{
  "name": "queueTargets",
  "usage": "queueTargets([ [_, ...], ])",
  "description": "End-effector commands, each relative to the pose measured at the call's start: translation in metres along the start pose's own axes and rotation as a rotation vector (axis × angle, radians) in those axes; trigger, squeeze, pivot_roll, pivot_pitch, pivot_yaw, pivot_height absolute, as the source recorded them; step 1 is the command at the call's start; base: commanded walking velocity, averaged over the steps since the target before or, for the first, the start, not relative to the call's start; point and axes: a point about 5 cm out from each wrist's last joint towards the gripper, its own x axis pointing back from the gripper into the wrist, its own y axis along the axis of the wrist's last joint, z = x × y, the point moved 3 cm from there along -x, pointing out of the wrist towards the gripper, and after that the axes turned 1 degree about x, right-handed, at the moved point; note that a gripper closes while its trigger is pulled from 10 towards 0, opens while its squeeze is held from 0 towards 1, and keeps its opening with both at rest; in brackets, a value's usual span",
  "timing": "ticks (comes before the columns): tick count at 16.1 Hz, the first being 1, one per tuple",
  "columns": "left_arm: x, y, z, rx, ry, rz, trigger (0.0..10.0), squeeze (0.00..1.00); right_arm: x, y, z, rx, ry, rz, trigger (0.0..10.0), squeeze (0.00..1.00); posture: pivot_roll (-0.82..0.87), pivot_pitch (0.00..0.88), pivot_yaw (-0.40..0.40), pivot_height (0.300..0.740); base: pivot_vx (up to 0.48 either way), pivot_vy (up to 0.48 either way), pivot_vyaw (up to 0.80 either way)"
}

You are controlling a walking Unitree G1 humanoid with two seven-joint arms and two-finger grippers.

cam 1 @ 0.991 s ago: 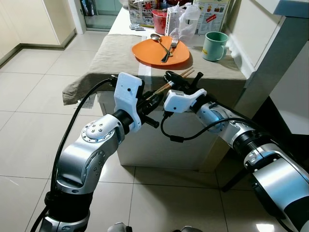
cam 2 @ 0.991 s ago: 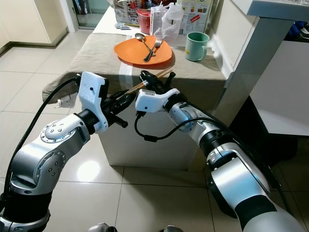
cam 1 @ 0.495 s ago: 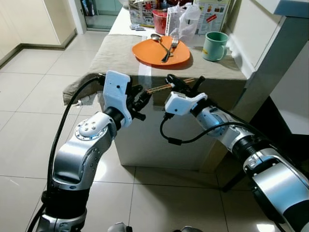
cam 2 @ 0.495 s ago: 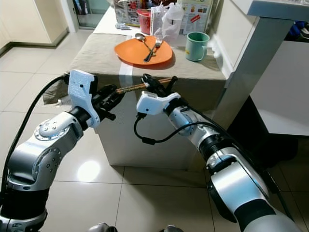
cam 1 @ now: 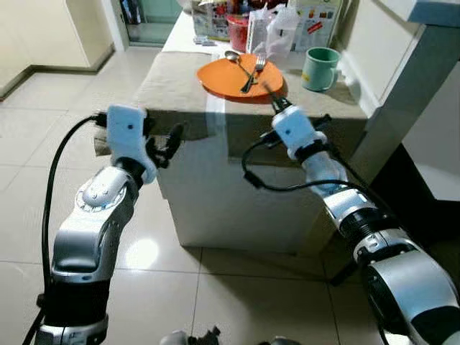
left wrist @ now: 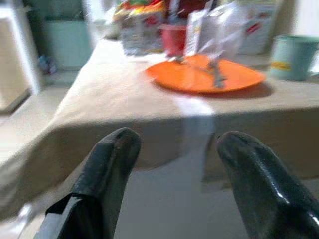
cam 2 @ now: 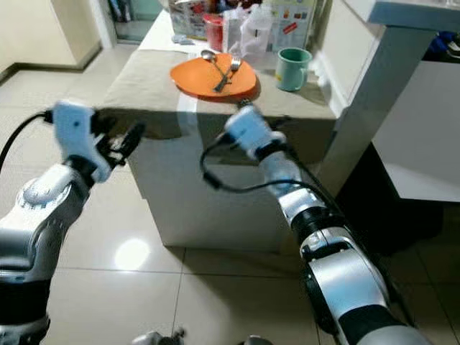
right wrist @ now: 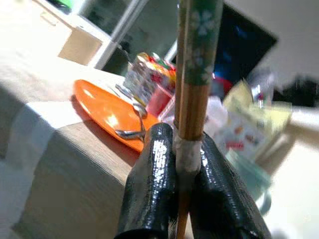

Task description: Setting the table

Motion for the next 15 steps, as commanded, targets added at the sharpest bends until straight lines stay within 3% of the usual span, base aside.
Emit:
queueTargets([
  [1, 0.003, -0.004, 0.007, 0.004, 0.047, -0.003, 10.0, 1.00, 0.005, -0.012, -0.006, -0.106, -0.047, 0.066, 10.0, 0.00, -0.06, 0.024, 0.022, 0.740, 0.000, 0.000, 0.00],
  [2, 0.006, -0.008, 0.013, 0.007, 0.084, 0.002, 10.0, 1.00, 0.009, -0.021, -0.009, -0.198, -0.079, 0.118, 10.0, 0.00, -0.06, 0.023, 0.022, 0.740, 0.000, 0.000, 0.00],
  [3, 0.009, -0.011, 0.020, 0.018, 0.123, 0.002, 10.0, 0.00, 0.013, -0.029, -0.012, -0.271, -0.104, 0.159, 10.0, 0.00, -0.06, 0.022, 0.022, 0.740, 0.000, 0.000, 0.00],
  [6, 0.023, -0.029, 0.036, 0.027, 0.215, 0.033, 10.0, 0.00, 0.033, -0.054, -0.007, -0.491, -0.147, 0.274, 10.0, 0.00, -0.08, 0.014, 0.027, 0.740, 0.000, 0.000, 0.00],
  [11, 0.039, -0.066, 0.037, 0.035, 0.236, 0.129, 10.0, 0.00, 0.064, -0.062, 0.018, -0.537, -0.081, 0.316, 10.0, 0.00, -0.11, 0.010, 0.047, 0.740, 0.000, 0.000, 0.00],
  [12, 0.045, -0.076, 0.037, 0.044, 0.252, 0.148, 10.0, 0.00, 0.079, -0.068, 0.023, -0.531, -0.053, 0.345, 10.0, 0.00, -0.11, 0.006, 0.051, 0.740, 0.000, 0.000, 0.00],
  [14, 0.073, -0.104, 0.033, 0.090, 0.310, 0.201, 10.0, 0.00, 0.116, -0.068, 0.031, -0.453, 0.058, 0.348, 10.0, 0.00, -0.12, 0.018, 0.047, 0.740, 0.000, 0.000, 0.00],
  [15, 0.096, -0.117, 0.036, 0.114, 0.403, 0.208, 10.0, 0.00, 0.128, -0.063, 0.040, -0.495, 0.095, 0.324, 10.0, 0.00, -0.14, 0.040, 0.042, 0.740, 0.000, 0.000, 0.00],
])
